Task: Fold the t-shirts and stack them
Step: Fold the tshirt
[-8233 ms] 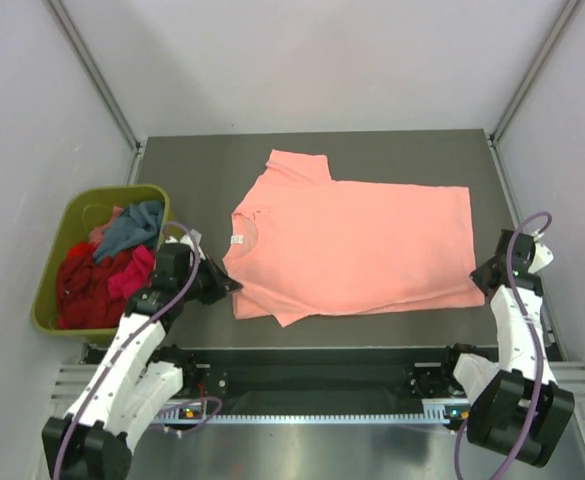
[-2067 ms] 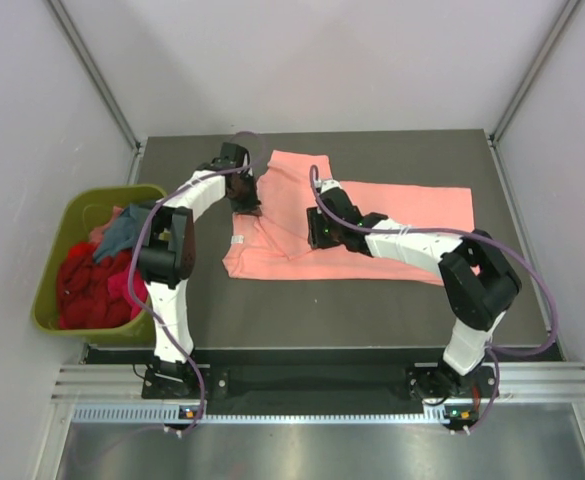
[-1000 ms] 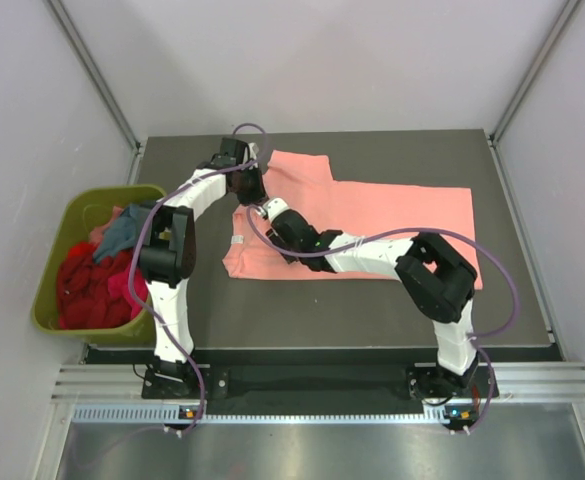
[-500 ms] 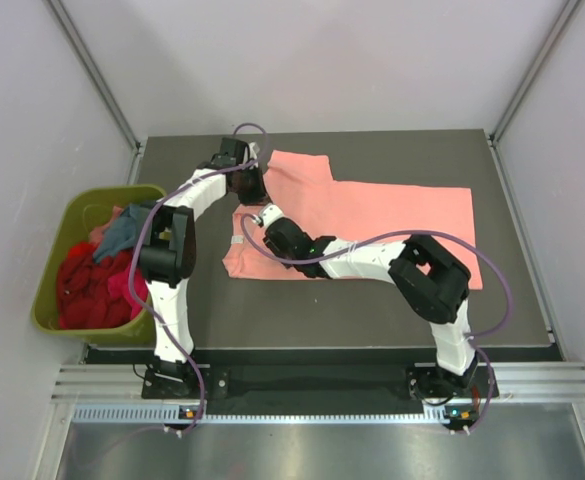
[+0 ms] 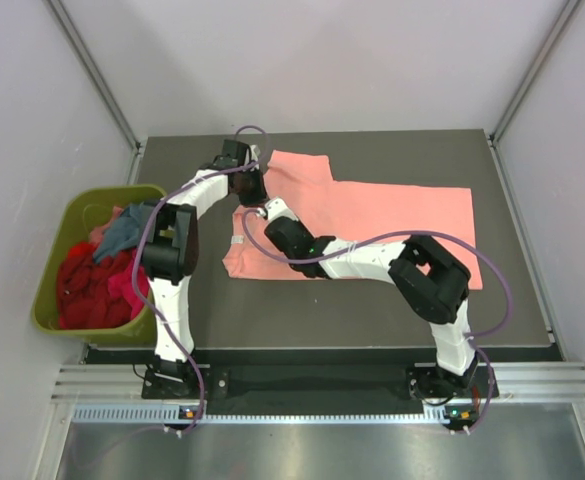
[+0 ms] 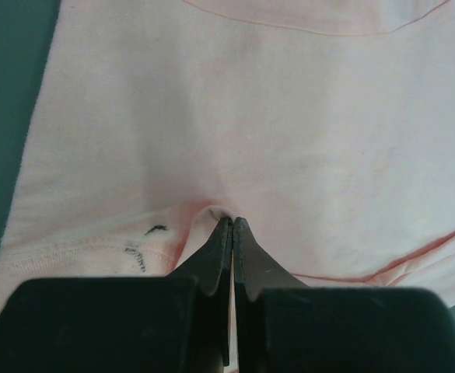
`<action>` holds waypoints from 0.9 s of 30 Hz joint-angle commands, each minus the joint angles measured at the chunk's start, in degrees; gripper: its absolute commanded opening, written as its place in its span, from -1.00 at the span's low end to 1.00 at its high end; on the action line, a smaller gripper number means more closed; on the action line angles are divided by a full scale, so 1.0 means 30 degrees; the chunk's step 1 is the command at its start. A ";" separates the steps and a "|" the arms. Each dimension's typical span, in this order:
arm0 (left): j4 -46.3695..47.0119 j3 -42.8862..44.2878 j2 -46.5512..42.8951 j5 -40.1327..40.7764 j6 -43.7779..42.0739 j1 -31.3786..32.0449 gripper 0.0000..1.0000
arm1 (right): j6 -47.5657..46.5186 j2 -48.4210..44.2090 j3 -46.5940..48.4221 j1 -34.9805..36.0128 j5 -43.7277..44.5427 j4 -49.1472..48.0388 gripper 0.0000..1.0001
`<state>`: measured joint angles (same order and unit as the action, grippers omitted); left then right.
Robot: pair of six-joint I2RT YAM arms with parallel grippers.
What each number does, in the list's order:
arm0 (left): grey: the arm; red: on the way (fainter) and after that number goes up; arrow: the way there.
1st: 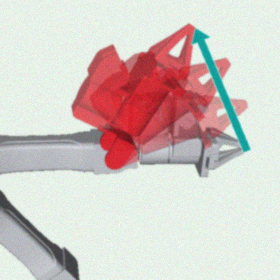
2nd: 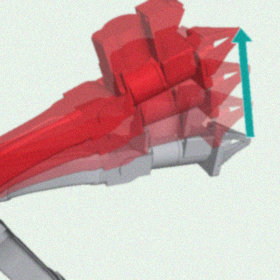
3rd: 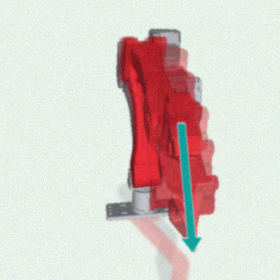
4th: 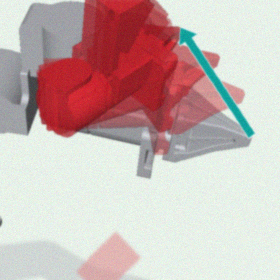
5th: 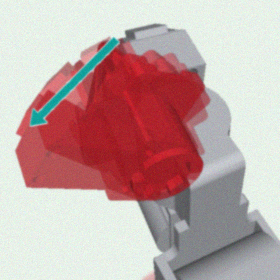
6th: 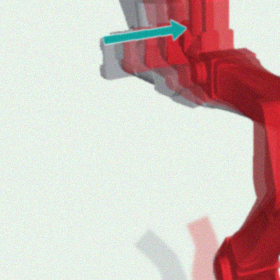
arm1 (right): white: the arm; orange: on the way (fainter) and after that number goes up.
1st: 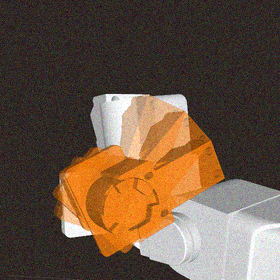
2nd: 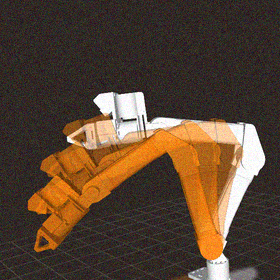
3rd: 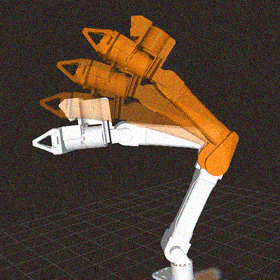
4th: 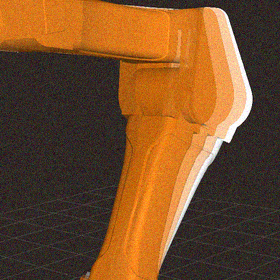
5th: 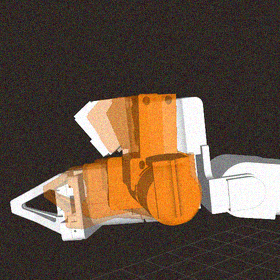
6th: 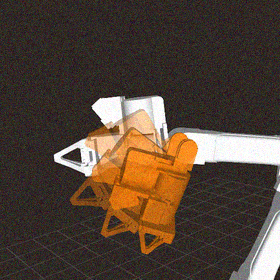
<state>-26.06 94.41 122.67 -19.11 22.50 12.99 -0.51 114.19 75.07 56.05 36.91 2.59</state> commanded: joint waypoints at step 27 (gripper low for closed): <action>0.1451 0.0902 0.0330 0.1860 0.0644 -0.0054 -1.00 | -0.2113 0.0989 0.1111 -0.2541 0.2610 -0.2503 -1.00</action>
<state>-25.36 95.18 123.83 -15.33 24.14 13.02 -4.69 117.10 75.88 49.39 42.63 -2.33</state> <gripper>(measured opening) 0.011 0.013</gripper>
